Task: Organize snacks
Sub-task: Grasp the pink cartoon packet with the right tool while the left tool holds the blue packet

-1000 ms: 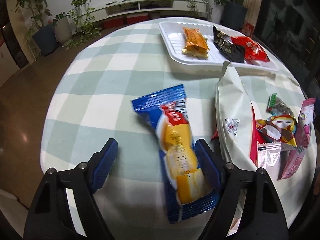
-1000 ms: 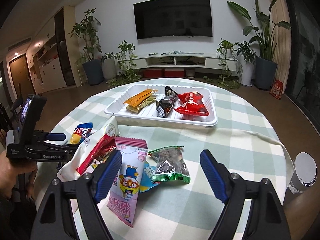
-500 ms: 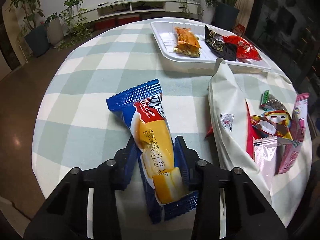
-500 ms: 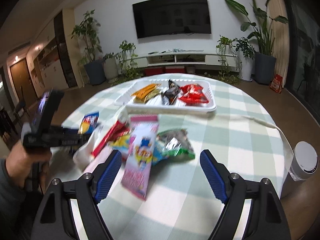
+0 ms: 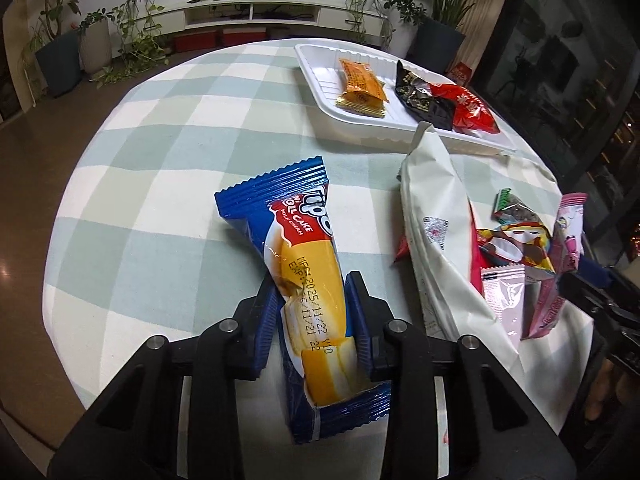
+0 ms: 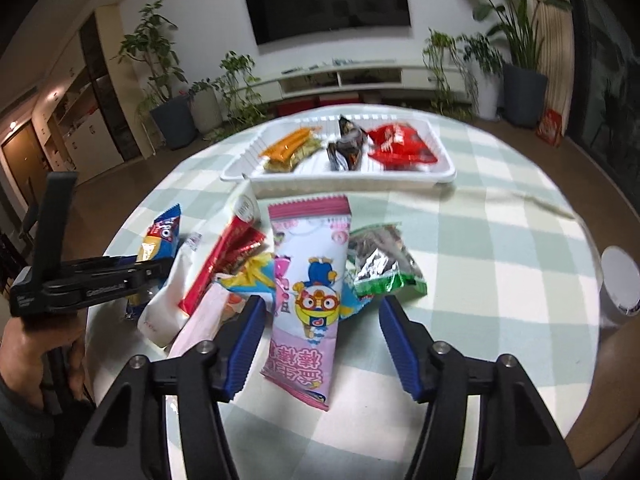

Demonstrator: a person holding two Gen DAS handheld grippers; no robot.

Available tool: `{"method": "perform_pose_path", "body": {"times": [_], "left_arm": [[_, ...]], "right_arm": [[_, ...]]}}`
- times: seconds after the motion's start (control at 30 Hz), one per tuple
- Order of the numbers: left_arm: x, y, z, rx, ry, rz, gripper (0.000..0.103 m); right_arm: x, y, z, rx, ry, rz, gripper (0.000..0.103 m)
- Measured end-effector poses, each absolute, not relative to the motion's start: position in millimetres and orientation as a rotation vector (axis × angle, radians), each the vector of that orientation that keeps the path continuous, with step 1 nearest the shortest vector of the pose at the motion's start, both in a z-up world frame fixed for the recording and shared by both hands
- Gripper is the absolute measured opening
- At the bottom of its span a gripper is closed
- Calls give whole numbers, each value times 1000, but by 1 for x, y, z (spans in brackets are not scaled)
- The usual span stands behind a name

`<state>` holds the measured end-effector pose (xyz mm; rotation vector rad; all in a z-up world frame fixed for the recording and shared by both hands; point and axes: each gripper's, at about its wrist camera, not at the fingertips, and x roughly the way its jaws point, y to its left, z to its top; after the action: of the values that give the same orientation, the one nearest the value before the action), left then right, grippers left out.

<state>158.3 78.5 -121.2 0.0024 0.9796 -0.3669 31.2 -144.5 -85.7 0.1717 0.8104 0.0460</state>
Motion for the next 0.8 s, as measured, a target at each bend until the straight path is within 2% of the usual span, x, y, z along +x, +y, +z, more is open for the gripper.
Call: {"method": "perform_pose_path", "body": {"times": [0.17,0.27,0.47,0.8], "left_arm": [[155,74,-121,3,982,-389,30],[154,74,-121,0,982,-396,30],[153,72,-121,2,983,-403,30],[153,73,-121,2,984,-405,30]], "right_arm": [[36,-145,-92,180,833,61,53],[37,-148,-95,200,842,68,52],[35,-148,-95,208,845,80,42],[29,-149,-94,206,877,48,42]]}}
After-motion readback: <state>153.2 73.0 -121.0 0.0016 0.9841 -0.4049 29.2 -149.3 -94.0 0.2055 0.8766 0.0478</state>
